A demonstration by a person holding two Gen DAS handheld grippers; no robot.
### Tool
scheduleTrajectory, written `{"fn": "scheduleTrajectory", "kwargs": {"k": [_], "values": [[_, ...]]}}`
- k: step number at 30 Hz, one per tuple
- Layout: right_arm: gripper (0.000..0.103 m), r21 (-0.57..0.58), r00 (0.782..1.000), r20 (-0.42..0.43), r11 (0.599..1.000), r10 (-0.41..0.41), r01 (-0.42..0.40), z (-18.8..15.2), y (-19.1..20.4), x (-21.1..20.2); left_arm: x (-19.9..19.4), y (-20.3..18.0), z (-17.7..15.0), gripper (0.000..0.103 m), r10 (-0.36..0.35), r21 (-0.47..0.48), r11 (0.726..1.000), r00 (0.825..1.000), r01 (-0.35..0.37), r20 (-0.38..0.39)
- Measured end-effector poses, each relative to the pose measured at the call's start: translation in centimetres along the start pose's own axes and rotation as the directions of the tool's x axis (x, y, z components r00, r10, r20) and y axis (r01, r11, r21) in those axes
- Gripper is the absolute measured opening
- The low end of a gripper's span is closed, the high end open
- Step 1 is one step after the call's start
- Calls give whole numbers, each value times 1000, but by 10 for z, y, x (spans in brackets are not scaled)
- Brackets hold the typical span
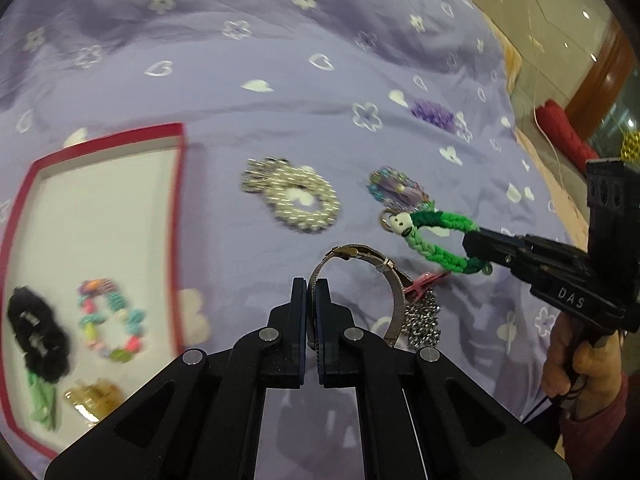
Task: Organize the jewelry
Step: 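Grasp the silver watch with the left tool while the right tool grasps the green braided bracelet, then carry the watch and braided bracelet into the red tray and open both tools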
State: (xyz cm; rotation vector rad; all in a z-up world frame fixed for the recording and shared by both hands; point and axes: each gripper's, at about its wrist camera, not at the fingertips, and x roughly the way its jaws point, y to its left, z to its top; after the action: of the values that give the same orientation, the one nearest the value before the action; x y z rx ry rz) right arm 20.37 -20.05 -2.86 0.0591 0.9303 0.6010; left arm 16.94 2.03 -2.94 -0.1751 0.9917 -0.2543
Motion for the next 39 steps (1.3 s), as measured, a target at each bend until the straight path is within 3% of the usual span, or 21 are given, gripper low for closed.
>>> {"fn": "scheduleTrajectory", "kwargs": {"k": [21, 30, 39], "values": [[11, -115, 987, -38, 980, 159, -162, 29, 111, 48, -67, 116, -22, 3, 135, -203, 972, 986, -114, 93], [11, -150, 979, -73, 969, 188, -197, 46, 151, 86, -72, 164, -21, 3, 182, -275, 949, 979, -151, 93], [11, -187, 980, -128, 967, 152, -175, 62, 178, 133, -50, 205, -4, 3, 223, -304, 932, 973, -197, 52]]}}
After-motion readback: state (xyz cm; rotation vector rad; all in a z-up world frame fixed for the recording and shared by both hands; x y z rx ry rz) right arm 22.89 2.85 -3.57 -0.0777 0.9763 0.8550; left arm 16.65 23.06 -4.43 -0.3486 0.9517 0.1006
